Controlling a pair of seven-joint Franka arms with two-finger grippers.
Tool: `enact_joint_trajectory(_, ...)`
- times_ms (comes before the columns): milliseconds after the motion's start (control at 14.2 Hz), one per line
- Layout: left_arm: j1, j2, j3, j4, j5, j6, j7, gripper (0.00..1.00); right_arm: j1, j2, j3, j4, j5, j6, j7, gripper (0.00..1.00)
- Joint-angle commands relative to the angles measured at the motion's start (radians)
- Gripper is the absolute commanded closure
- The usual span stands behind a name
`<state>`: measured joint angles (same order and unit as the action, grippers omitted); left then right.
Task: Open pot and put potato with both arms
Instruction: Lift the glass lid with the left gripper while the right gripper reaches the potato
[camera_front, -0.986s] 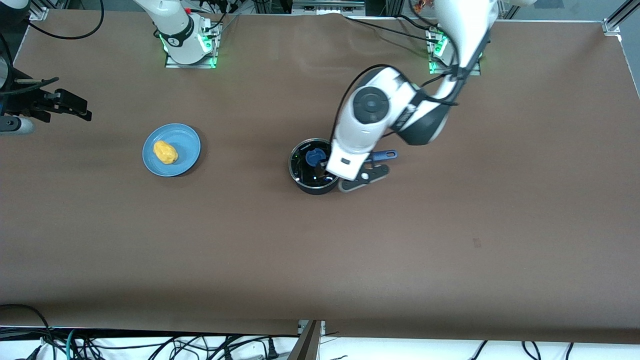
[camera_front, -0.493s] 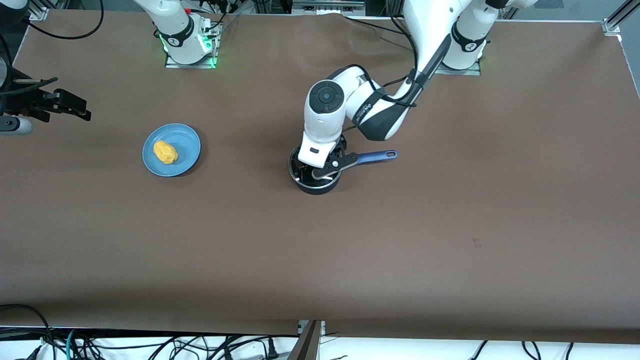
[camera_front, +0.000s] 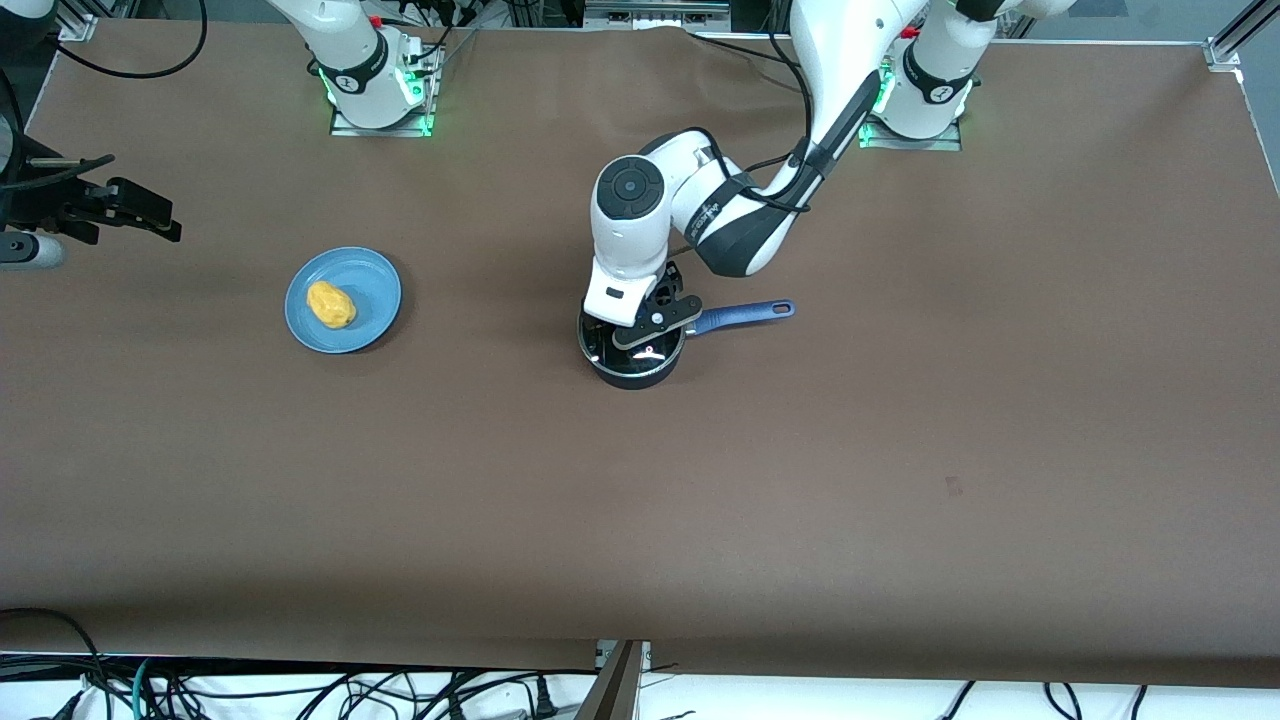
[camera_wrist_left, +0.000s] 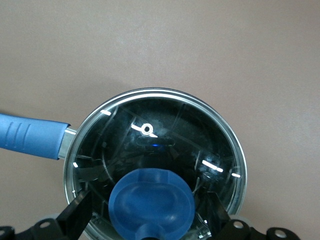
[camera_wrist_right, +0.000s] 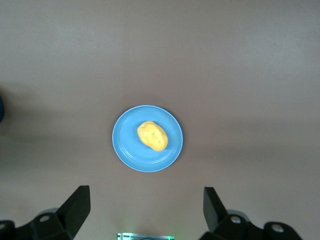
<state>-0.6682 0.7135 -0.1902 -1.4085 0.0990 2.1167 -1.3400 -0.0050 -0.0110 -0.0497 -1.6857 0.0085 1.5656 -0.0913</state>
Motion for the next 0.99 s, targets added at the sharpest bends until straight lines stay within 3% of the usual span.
enact_joint_trajectory(0, -0.022, 0.015, 0.011, 0.031, 0.027, -0.01, -0.031, 0.12, -0.004, -0.007, -0.001, 0.003, 0.016, -0.015, 0.001, 0.0)
enact_joint_trajectory(211, -0.022, 0.012, 0.009, 0.031, 0.027, -0.011, -0.031, 0.29, -0.004, -0.007, -0.001, 0.003, 0.016, -0.015, 0.001, 0.0)
enact_joint_trajectory(493, -0.01, -0.006, 0.009, 0.034, 0.027, -0.015, -0.024, 0.4, -0.006, -0.007, -0.002, 0.001, 0.016, -0.013, -0.001, 0.01)
enact_joint_trajectory(704, 0.01, -0.046, 0.009, 0.031, 0.021, -0.04, 0.001, 0.44, -0.006, -0.007, -0.002, 0.003, 0.016, -0.015, -0.001, 0.0)
enact_joint_trajectory(915, 0.08, -0.107, 0.009, 0.01, 0.013, -0.08, 0.147, 0.44, -0.006, -0.007, -0.002, 0.001, 0.016, -0.015, -0.002, 0.01)
